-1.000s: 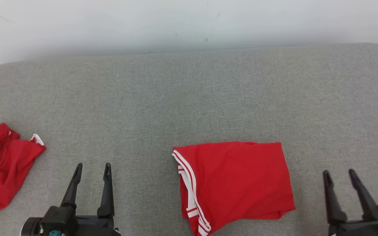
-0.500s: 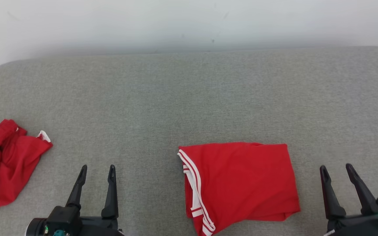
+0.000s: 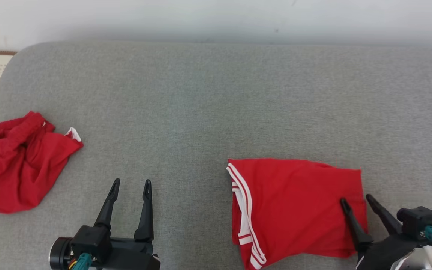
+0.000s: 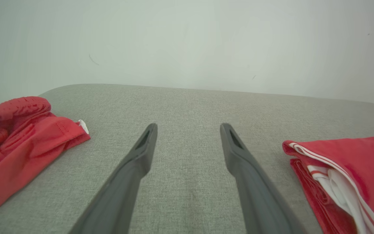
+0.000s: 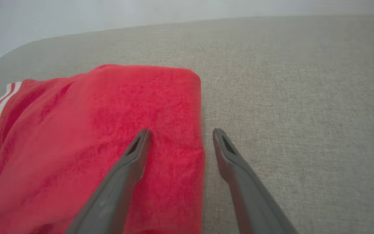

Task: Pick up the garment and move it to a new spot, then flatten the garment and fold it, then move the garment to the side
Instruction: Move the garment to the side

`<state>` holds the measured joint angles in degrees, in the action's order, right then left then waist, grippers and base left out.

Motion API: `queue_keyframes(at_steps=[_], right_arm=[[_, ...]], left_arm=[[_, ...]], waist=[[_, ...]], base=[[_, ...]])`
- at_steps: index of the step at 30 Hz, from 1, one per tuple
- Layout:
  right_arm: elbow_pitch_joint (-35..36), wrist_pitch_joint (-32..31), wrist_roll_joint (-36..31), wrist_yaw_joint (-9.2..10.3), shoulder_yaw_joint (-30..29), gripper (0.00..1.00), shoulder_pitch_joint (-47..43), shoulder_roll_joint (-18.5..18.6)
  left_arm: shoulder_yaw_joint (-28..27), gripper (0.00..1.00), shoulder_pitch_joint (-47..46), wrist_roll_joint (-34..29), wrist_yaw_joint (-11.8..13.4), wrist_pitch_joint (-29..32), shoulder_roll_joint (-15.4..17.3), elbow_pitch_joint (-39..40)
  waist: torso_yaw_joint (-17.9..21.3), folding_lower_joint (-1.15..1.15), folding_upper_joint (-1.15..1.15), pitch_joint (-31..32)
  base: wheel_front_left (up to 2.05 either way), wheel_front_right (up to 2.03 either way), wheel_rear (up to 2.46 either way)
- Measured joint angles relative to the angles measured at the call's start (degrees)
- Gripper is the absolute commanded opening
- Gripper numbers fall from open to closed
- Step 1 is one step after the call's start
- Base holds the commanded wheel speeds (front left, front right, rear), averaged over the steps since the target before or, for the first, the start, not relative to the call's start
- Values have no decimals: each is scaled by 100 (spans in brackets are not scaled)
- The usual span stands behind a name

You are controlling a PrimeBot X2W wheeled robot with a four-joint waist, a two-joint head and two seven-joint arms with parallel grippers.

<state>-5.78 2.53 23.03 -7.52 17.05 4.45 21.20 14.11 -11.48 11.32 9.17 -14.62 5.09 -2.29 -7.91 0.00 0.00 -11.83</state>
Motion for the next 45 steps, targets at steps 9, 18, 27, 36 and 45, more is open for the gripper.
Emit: queue_keyframes(at_steps=[9,18,27,36,45], right_arm=[[-374,-280,495,0,296,0,320,164],[75,92,-12,0,121,0,294,187],[156,483,-249,0,-242,0,117,127],[-186,928,-164,0,-308,0,511,77],[-1116,1205,207,0,-633,0,2071,250]], left_arm=[[3,100,-113,12,10,-14,-44,-49],[-26,100,-236,-101,12,-24,43,193],[-14,100,-452,-312,47,155,292,579],[97,100,-755,-445,2,458,441,876],[276,100,-1131,-619,-41,610,464,1055]], waist=[[-132,1,0,-250],[312,0,0,-356],[1235,1,0,-550],[2221,0,0,-795],[2684,1,1,-1222]], base=[[0,0,0],[0,0,0],[0,0,0],[0,0,0],[0,0,0]])
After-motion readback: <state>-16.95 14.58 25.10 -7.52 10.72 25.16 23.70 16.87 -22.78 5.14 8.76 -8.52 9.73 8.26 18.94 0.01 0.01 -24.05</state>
